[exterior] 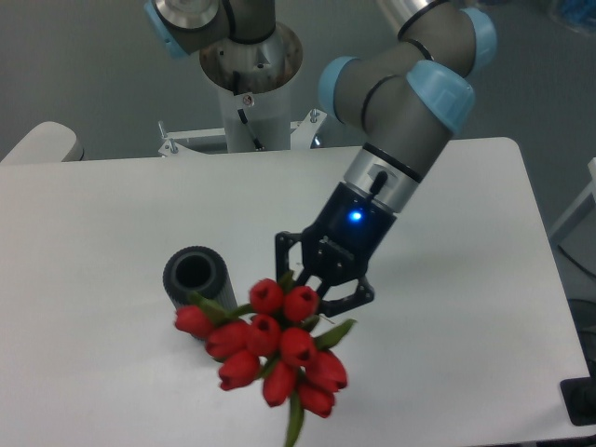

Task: Insert the flowers into the vase
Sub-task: 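Carry the red tulip bouquet in the gripper toward the grey vase, then lower the tulip stems into the vase opening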

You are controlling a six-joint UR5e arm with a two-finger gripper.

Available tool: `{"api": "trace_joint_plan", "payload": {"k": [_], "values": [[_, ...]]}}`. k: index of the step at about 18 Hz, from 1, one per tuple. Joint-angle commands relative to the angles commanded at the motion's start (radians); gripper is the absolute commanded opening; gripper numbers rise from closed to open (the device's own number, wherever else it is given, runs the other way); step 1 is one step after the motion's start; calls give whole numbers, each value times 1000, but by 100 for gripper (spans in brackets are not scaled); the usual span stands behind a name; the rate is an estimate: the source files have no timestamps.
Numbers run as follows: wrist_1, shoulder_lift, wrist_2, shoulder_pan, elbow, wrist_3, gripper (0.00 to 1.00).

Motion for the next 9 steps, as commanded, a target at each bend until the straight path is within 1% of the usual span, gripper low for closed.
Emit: {"api": "trace_joint_plan", "payload": {"k": [2,4,7,9], "values": [[2,5,-35,-12,-15,-2,21],[3,37,-70,-11,-49,1,21],[3,57,-135,-2,-74,3,21],[3,95,-158,-3,-112,6,21]]}}
